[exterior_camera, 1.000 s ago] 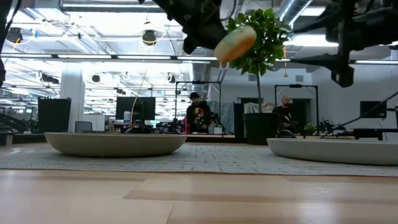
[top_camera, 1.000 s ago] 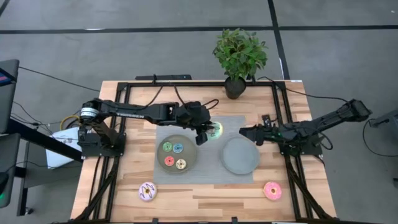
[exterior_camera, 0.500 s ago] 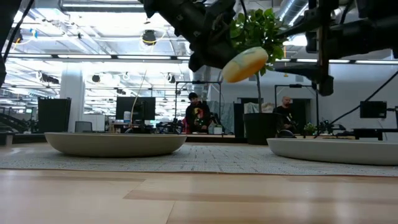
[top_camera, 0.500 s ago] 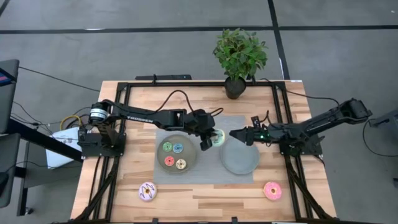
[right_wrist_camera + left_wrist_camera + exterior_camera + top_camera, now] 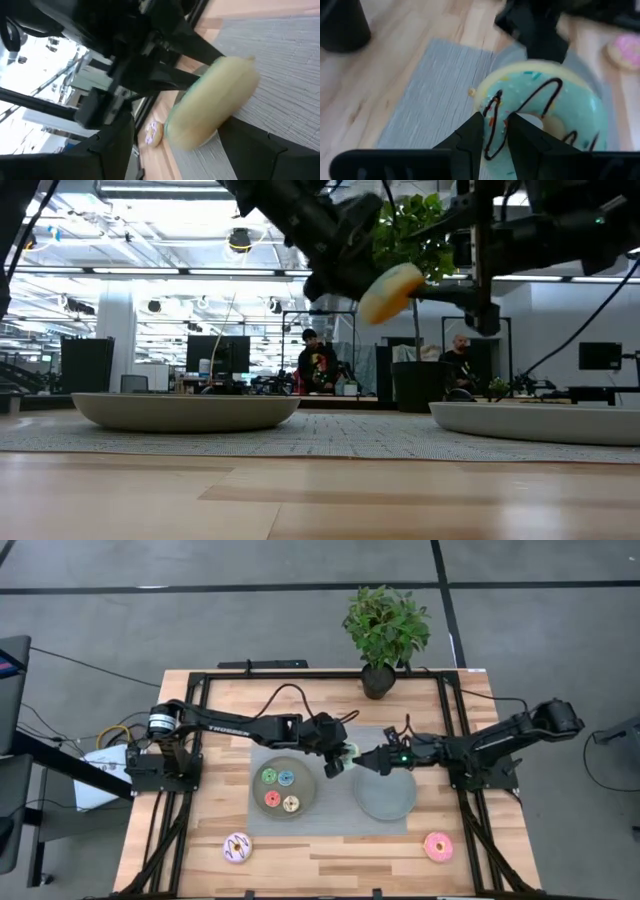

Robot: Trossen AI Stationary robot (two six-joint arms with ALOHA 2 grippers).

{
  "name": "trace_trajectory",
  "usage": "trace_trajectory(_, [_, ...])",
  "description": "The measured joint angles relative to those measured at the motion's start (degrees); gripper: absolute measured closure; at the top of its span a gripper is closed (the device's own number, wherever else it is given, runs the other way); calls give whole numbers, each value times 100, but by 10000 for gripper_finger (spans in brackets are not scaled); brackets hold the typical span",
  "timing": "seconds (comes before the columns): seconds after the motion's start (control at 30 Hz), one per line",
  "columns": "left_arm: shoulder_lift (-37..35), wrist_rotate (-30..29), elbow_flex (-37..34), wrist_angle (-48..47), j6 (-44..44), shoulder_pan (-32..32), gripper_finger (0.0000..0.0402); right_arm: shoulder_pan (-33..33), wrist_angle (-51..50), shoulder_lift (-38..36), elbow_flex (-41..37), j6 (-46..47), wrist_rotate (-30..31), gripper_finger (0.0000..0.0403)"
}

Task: Pick & Place donuts
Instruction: Put the large blue donut on the gray plate

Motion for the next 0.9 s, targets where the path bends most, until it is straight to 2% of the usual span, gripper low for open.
trace_trajectory(0.2, [16, -5, -12, -129, -85, 0, 327, -141, -3, 251, 64, 199, -90, 135])
trace_trajectory(0.33, [16, 9, -12, -133, -145, 2, 327, -201, -32, 301, 62, 244, -89, 154])
trace_trajectory(0.7, [16, 57, -12, -142, -145, 0, 326, -201, -39, 301, 62, 151, -88, 294])
trace_trajectory(0.9, [14, 349, -12, -135, -51, 0, 305, -197, -57, 301, 62, 4, -154, 331])
